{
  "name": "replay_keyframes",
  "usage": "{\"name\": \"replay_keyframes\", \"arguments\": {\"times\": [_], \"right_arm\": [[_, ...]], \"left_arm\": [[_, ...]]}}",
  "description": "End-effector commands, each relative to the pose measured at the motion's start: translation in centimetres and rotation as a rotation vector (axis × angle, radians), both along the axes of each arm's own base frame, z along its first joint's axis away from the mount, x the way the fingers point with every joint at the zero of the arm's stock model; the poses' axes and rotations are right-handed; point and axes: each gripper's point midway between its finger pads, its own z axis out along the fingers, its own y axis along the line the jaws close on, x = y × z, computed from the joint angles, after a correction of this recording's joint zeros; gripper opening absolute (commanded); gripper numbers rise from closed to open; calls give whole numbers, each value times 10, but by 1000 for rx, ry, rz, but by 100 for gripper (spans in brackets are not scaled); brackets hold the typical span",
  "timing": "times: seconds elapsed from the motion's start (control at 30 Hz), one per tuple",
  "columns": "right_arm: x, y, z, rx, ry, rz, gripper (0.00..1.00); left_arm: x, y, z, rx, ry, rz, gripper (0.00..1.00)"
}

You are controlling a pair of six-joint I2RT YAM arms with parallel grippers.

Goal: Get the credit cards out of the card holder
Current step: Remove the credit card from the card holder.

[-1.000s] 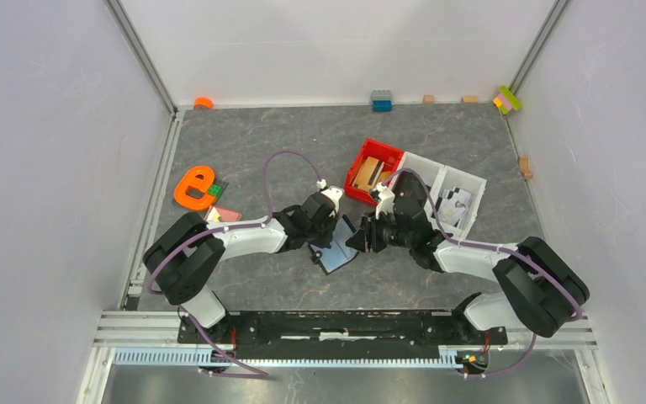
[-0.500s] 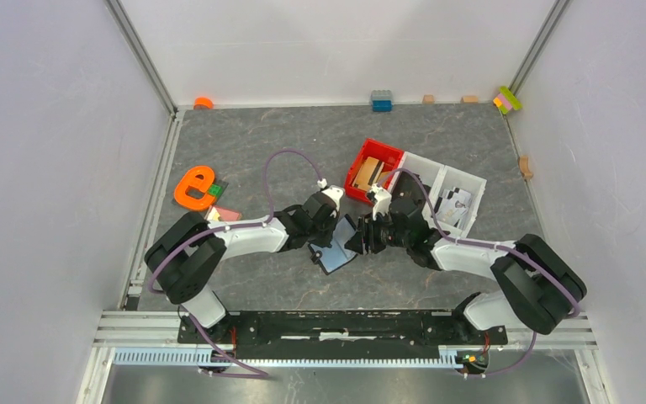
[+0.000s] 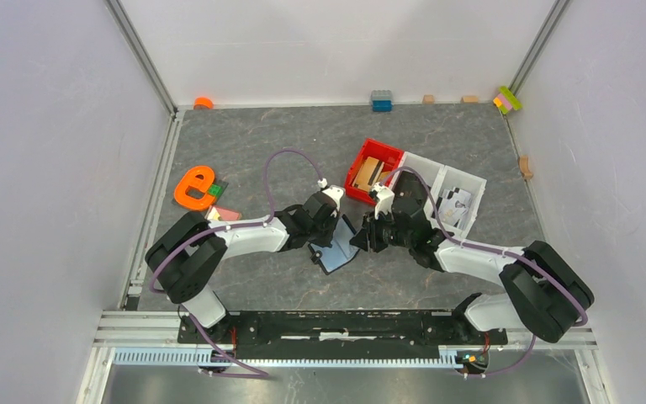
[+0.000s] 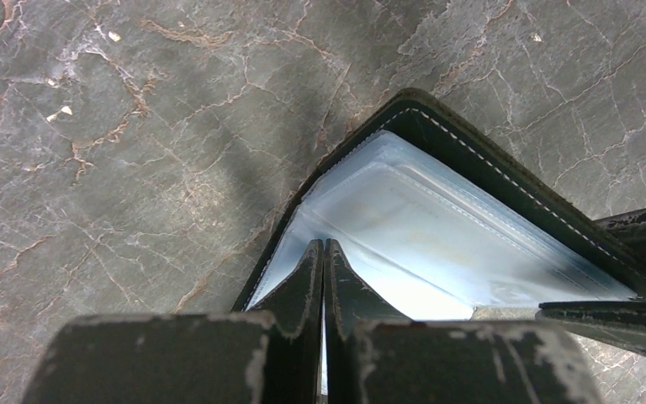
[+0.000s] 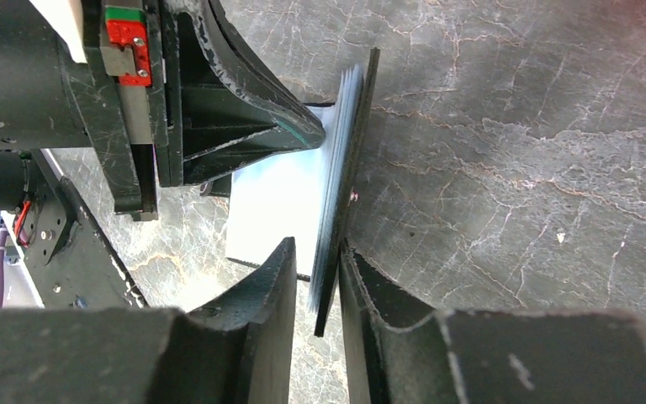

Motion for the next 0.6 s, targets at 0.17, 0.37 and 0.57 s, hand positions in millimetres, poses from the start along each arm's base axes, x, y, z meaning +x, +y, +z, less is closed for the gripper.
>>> {"name": "replay_keyframes", "arguments": {"times": [0.17, 0.37, 0.57], "right_arm": [[12, 7, 6, -51, -64, 1, 19], [7, 19, -4, -81, -53, 45, 16], [3, 26, -13, -128, -48, 74, 18]], "left_arm": [[0, 15, -11, 98, 3, -7, 2], [-1, 15, -10, 96, 5, -9, 2], [-2, 15, -13, 101, 13, -11, 2]]}}
